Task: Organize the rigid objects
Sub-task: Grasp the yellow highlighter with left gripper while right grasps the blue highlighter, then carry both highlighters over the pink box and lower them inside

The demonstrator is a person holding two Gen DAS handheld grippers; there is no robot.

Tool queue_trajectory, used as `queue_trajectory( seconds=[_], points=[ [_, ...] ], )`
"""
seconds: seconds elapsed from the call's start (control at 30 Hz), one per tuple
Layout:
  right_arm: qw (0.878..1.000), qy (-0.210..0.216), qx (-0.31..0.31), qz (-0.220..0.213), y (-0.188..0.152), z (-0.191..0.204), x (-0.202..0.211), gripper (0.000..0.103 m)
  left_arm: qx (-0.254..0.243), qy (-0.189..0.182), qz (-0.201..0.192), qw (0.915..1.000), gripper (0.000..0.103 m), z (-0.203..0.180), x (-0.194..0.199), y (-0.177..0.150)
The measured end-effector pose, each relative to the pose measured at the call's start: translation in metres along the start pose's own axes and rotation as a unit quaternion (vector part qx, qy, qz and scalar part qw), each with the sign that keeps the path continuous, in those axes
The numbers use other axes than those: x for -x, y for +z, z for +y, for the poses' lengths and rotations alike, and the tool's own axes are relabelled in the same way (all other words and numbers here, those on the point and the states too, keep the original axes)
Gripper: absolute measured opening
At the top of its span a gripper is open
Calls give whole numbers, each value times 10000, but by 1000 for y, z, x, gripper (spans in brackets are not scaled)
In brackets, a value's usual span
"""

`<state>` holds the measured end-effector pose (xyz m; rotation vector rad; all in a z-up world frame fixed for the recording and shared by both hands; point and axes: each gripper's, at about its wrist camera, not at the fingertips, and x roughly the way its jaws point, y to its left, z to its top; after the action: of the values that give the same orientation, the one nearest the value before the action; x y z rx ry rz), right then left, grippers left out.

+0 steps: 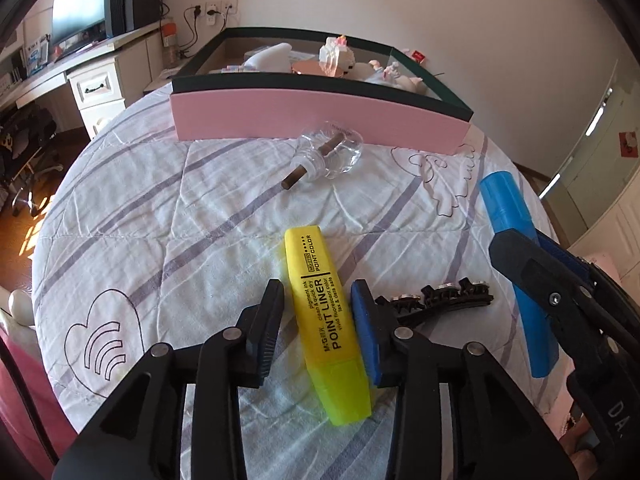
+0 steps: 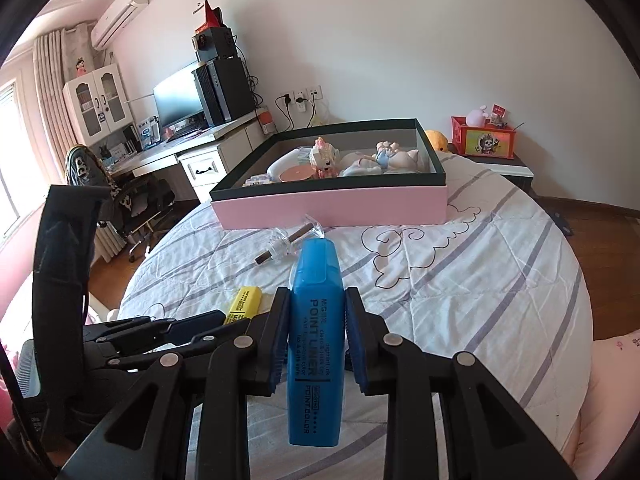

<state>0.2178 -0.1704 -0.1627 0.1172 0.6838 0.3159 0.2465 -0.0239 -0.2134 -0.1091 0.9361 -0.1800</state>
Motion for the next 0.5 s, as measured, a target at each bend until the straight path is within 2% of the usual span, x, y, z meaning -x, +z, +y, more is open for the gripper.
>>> queue_trajectory(
  seconds=[0.13, 0.2, 0.33, 0.5],
  points=[
    [10000, 46, -41, 60, 0, -5, -8, 27, -164, 172, -86, 9997, 39, -7, -5, 2],
    [9999, 58, -49, 78, -1, -5, -10, 28, -189, 305, -164, 9992, 26, -6, -3, 2],
    [9999, 76, -64, 80, -1, -5, -10, 27, -161, 232, -235, 9993, 26, 4, 4, 2],
    [10000, 71, 8, -68, 2, 4, 2, 27, -60, 351, -723, 9967, 26, 12, 42, 7]
  ],
)
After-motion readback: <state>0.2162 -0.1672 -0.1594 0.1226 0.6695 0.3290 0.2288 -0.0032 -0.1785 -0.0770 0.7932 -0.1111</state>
